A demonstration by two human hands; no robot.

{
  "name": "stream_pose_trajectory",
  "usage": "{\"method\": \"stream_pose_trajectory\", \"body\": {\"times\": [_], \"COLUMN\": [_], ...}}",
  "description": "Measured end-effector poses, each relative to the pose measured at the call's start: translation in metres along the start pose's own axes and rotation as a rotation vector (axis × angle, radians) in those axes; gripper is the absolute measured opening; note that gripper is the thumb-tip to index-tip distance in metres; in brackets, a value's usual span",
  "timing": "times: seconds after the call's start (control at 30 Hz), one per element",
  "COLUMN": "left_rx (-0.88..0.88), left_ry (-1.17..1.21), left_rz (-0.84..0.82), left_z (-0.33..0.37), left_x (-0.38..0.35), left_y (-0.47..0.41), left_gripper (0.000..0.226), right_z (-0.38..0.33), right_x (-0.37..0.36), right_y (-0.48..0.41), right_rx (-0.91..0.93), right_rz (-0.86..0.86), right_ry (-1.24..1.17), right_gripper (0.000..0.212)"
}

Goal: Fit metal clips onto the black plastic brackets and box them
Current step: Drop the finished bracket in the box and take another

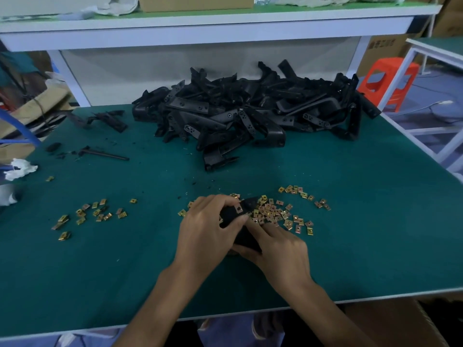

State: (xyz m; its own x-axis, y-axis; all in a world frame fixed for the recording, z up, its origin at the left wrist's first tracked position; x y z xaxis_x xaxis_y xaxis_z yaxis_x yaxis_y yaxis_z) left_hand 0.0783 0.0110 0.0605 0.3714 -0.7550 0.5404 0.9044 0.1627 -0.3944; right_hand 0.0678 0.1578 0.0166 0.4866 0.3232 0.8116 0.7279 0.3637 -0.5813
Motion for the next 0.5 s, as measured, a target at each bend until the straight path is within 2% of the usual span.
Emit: {"method": "stream_pose_trajectory", "body": {"times": [0.1,0.23,0.33,0.43,0.5], "left_rx": [-0.058,-0.117,-0.203,-0.414,-0.395], "left_ry": [-0.018,-0.008,0.013,0.073,0.151], "left_rz": [-0.006,-0.021,-0.004,-0.093,-0.247], "left_z": [0.014,0.028,0.049,0.087,0.106], "left_x": [-0.002,-0.013,-0.036,-0.079,-0.112], "left_y": [-0.003,-0.002,0.005,0.024,0.038], "left_gripper": [0.024,0.038,0.034,0.033,0.033], "right_z": [0.005,0.032,0.059,0.08,0.091], "right_x": [0.007,0.026,0.051,0.079,0.094], "right_y": [-0.002,0.016,0.05,0.097,0.136], "right_rx": [-0.094,-0.309,-0.444,-0.56,-0.663], "right_rz": [-0.019,-0.036,-0.038,-0.042,-0.04], "right_ry": [-0.01,-0.008,0.014,0.068,0.029], "right_gripper": [0.055,0.055,0.054,0.053,0.052]}}
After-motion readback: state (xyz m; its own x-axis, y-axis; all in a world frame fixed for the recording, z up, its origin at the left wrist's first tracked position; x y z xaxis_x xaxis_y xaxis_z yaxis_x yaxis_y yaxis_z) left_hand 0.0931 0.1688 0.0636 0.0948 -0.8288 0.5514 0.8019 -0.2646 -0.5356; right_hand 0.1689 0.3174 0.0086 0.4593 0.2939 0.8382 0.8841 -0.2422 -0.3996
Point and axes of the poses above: each hand's wrist, its own y-axis away from the middle knuckle, its own x-axis out of the back of the hand, z = x × y, the point moved 9 cm from there along -y, towards the middle knuckle, and after that the axes turned 11 degrees about y, right-handed, at the moved point
